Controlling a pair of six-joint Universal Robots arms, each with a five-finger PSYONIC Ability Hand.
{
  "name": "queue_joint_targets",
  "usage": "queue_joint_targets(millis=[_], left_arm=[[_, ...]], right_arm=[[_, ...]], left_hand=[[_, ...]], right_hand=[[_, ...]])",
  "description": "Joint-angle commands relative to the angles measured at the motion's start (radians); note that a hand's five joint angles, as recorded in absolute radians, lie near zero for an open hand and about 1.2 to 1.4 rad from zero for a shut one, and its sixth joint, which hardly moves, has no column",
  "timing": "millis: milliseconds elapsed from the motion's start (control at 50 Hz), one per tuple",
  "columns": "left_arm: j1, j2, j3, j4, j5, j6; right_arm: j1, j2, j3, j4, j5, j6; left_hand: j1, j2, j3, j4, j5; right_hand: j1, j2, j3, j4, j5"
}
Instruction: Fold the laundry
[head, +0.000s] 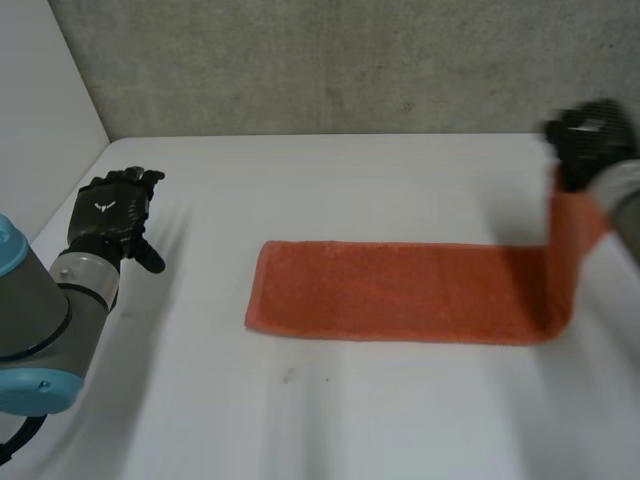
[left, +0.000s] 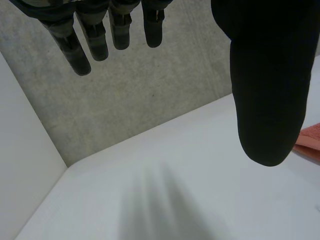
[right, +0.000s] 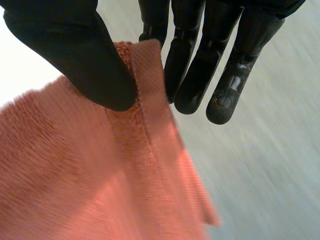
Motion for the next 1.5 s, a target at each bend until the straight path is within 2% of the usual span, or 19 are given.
queue_joint_targets(millis=[20, 160, 180, 200, 220, 240, 400, 620, 700, 800, 880, 960, 1020, 1120, 1220, 1300, 1340, 1380, 1500], left_arm=[[-0.002, 0.005, -0.004, 0.000, 0.000, 0.000], [-0.005, 0.005, -0.007, -0.003, 0.000, 0.000], [-0.009, 0.005, -0.007, -0.003, 0.000, 0.000], [-0.009, 0.005, -0.007, -0.003, 0.000, 0.000], [-0.018, 0.005, -0.006, -0.003, 0.002, 0.000], [-0.031, 0.005, -0.001, -0.003, 0.002, 0.000], [-0.132, -0.001, 0.052, 0.001, 0.005, 0.000], [-0.385, -0.209, 0.268, -0.003, 0.008, 0.000], [-0.410, -0.274, 0.307, -0.005, 0.005, 0.003], [-0.413, -0.290, 0.313, -0.020, -0.001, 0.000], [-0.399, -0.250, 0.290, -0.057, -0.038, -0.005], [-0.381, -0.181, 0.252, -0.092, -0.112, -0.005], [-0.335, -0.113, 0.198, -0.106, -0.167, -0.008], [-0.282, -0.033, 0.129, -0.106, -0.187, -0.018], [-0.246, 0.040, 0.082, -0.109, -0.192, -0.067], [-0.221, 0.059, 0.074, -0.111, -0.189, -0.100], [-0.216, 0.060, 0.074, -0.112, -0.189, -0.107], [-0.216, 0.060, 0.078, -0.111, -0.184, -0.112], [-0.229, 0.045, 0.124, -0.109, -0.172, -0.114]], right_arm=[[0.381, 0.099, -0.016, -0.027, -0.184, 0.023], [0.542, 0.277, -0.031, -0.029, -0.203, 0.020], [0.555, 0.303, -0.036, -0.024, -0.194, 0.017], [0.555, 0.303, -0.036, -0.024, -0.194, 0.017], [0.556, 0.309, -0.039, -0.022, -0.171, 0.020], [0.553, 0.300, -0.039, -0.022, -0.130, 0.028], [0.433, 0.101, 0.033, -0.018, 0.058, 0.201], [0.167, -0.011, 0.364, -0.004, 0.011, 0.309], [0.099, -0.014, 0.443, -0.021, -0.022, 0.299], [0.047, -0.010, 0.494, -0.039, -0.103, 0.253], [0.041, 0.016, 0.469, -0.041, -0.115, 0.195], [0.048, 0.013, 0.415, -0.044, -0.099, 0.151], [0.078, 0.004, 0.333, -0.048, -0.065, 0.137], [0.328, 0.001, 0.141, -0.030, -0.026, 0.146], [0.596, 0.200, -0.081, 0.053, -0.034, 0.129], [0.668, 0.294, -0.138, 0.108, -0.046, 0.126], [0.690, 0.339, -0.154, 0.128, -0.048, 0.126], [0.699, 0.365, -0.157, 0.146, -0.030, 0.127], [0.625, 0.217, -0.118, 0.131, 0.020, 0.258]], left_hand=[[-0.008, 0.010, 0.007, 0.006, -0.027], [-0.008, 0.010, 0.007, 0.006, -0.027], [-0.008, 0.010, 0.007, 0.006, -0.027], [-0.008, 0.010, 0.007, 0.006, -0.027], [-0.008, 0.010, 0.007, 0.006, -0.027], [-0.008, 0.010, 0.007, 0.006, -0.027], [-0.008, 0.010, 0.007, 0.006, -0.027], [-0.007, 0.010, 0.008, 0.007, -0.026], [-0.004, 0.013, 0.011, 0.010, -0.023], [-0.007, 0.011, 0.008, 0.007, -0.026], [-0.008, 0.010, 0.007, 0.006, -0.027], [-0.008, 0.010, 0.007, 0.006, -0.027], [-0.008, 0.010, 0.007, 0.006, -0.027], [-0.008, 0.010, 0.007, 0.006, -0.027], [-0.008, 0.010, 0.007, 0.006, -0.027], [-0.008, 0.010, 0.007, 0.006, -0.027], [-0.008, 0.010, 0.007, 0.006, -0.027], [-0.008, 0.010, 0.007, 0.006, -0.027], [-0.008, 0.010, 0.007, 0.006, -0.027]], right_hand=[[0.435, 0.217, 0.214, 0.207, 0.240], [0.384, 0.165, 0.162, 0.156, 0.188], [-0.148, -0.367, -0.370, -0.377, -0.344], [-0.154, -0.372, -0.375, -0.382, -0.349], [-0.706, -0.925, -0.928, -0.934, -0.902], [-0.786, -1.005, -1.008, -1.015, -0.982], [-0.786, -1.005, -1.008, -1.015, -0.982], [-0.786, -1.005, -1.008, -1.015, -0.982], [-0.786, -1.005, -1.008, -1.015, -0.982], [-0.436, -0.654, -0.657, -0.664, -0.631], [0.410, 0.191, 0.188, 0.182, 0.214], [0.435, 0.217, 0.214, 0.207, 0.240], [0.435, 0.217, 0.214, 0.207, 0.240], [0.435, 0.217, 0.214, 0.207, 0.240], [0.435, 0.217, 0.214, 0.207, 0.240], [0.435, 0.217, 0.214, 0.207, 0.240], [0.243, 0.024, 0.021, 0.014, 0.047], [-0.690, -0.909, -0.912, -0.918, -0.886], [-0.786, -1.005, -1.008, -1.015, -0.982]])
